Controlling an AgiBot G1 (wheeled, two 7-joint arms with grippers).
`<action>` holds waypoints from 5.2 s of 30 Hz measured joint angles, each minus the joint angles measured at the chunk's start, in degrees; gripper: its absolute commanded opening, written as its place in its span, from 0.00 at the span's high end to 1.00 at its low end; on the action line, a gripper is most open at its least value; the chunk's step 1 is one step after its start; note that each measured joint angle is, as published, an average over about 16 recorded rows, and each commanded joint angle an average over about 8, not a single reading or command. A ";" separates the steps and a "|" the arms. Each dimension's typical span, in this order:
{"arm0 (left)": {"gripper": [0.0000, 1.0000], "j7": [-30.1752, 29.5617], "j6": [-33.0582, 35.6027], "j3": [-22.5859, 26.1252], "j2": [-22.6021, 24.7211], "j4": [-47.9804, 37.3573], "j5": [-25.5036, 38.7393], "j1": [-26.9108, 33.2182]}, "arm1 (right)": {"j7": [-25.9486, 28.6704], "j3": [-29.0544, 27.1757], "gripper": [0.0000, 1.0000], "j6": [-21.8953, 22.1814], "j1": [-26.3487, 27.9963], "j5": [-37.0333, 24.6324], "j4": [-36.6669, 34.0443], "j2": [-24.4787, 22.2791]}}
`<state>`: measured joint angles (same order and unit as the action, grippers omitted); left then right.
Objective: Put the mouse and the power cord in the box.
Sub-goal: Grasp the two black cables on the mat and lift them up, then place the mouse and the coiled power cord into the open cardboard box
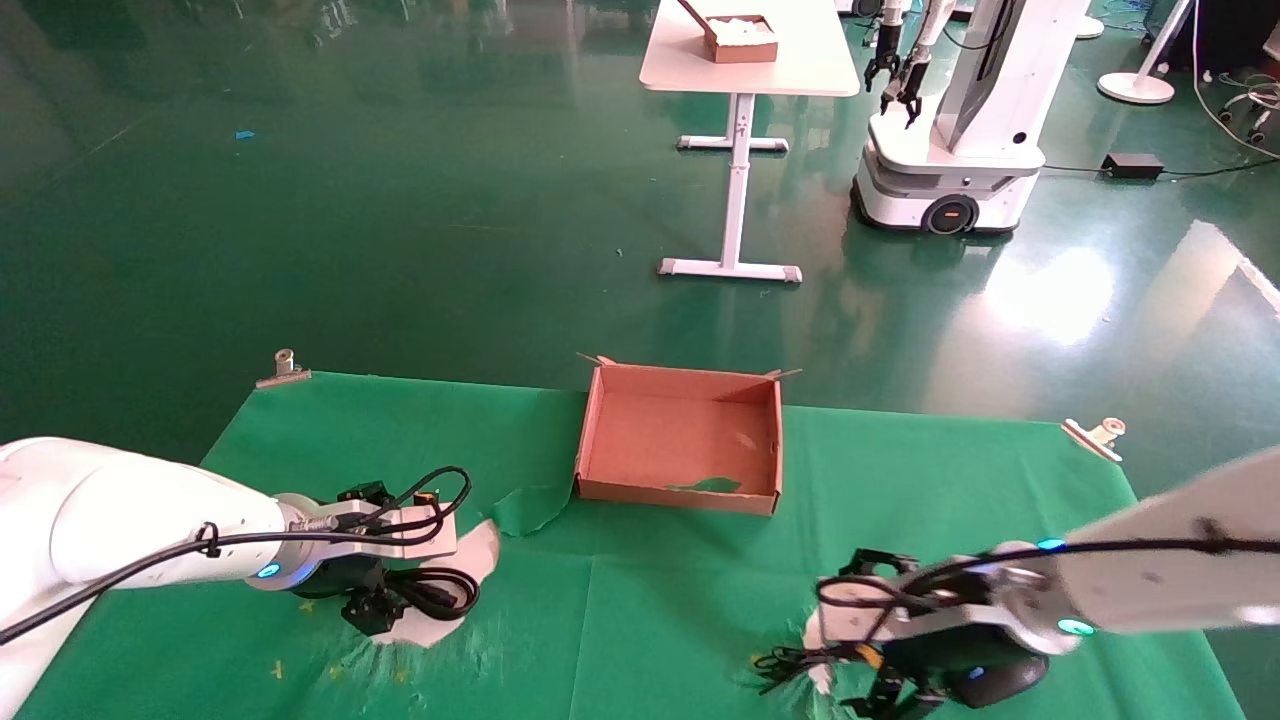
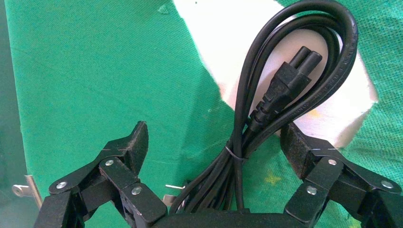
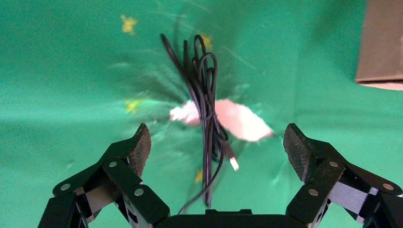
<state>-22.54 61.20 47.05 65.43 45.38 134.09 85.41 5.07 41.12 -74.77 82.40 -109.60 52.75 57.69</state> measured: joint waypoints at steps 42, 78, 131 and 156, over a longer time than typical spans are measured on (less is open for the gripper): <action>1.00 0.12 -0.07 -0.03 0.03 -0.17 -0.18 0.03 | -3.26 1.26 1.00 2.29 2.68 -2.04 -9.71 5.01; 1.00 0.18 2.06 -2.42 -1.54 2.98 -4.00 3.37 | -3.27 0.17 1.00 3.38 5.22 -1.52 -9.70 5.13; 0.00 8.02 -31.56 33.64 13.39 -2.45 -31.28 13.30 | -1.53 -4.89 1.00 4.85 22.57 -1.93 -6.65 -3.41; 0.00 1.29 -31.45 35.31 1.37 -6.53 -32.86 18.36 | -21.43 -2.64 1.00 15.91 21.75 6.51 -23.50 18.22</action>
<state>-21.25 29.75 82.36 66.79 38.85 101.23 103.77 -16.36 38.48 -58.86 104.15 -103.10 29.26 75.91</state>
